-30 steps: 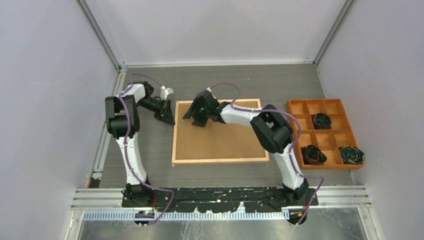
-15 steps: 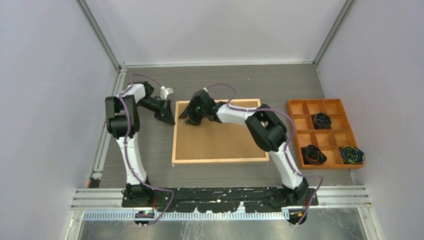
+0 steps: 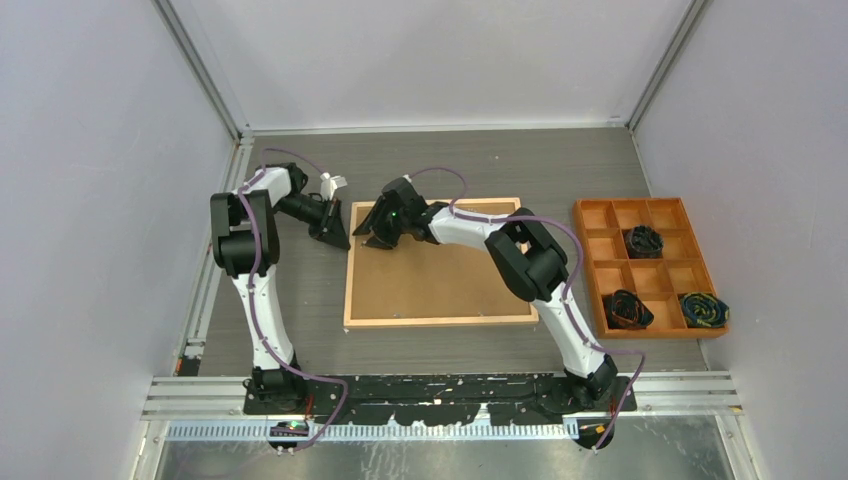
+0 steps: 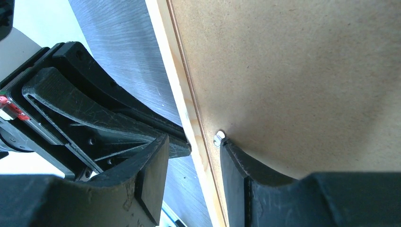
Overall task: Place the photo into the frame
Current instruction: Install the photo frame at the center of the board.
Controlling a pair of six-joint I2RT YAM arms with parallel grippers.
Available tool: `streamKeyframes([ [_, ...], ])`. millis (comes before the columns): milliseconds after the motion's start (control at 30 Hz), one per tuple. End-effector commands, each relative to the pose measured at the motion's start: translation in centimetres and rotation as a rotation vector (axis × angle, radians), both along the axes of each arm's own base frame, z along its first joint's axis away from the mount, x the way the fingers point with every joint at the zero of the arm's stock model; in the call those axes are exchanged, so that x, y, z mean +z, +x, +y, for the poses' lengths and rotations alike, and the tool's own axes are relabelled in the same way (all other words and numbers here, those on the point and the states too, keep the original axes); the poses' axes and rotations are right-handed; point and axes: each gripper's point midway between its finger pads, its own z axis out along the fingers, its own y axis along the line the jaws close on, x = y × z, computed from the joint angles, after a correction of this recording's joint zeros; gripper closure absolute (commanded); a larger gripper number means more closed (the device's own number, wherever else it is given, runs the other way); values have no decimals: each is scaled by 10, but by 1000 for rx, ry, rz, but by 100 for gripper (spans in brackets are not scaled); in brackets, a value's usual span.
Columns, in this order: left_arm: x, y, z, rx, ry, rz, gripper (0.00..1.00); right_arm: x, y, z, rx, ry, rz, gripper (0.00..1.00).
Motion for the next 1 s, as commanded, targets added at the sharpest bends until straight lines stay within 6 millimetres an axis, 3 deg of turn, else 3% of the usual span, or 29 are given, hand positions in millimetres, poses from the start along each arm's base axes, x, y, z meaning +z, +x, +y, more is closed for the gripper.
streamKeyframes([
  [0, -6, 13, 1, -48, 54, -116, 90, 13, 5, 11, 4, 34, -26, 51],
  [967, -6, 15, 4, -62, 74, -132, 92, 10, -1, 31, 117, 83, 9, 56],
])
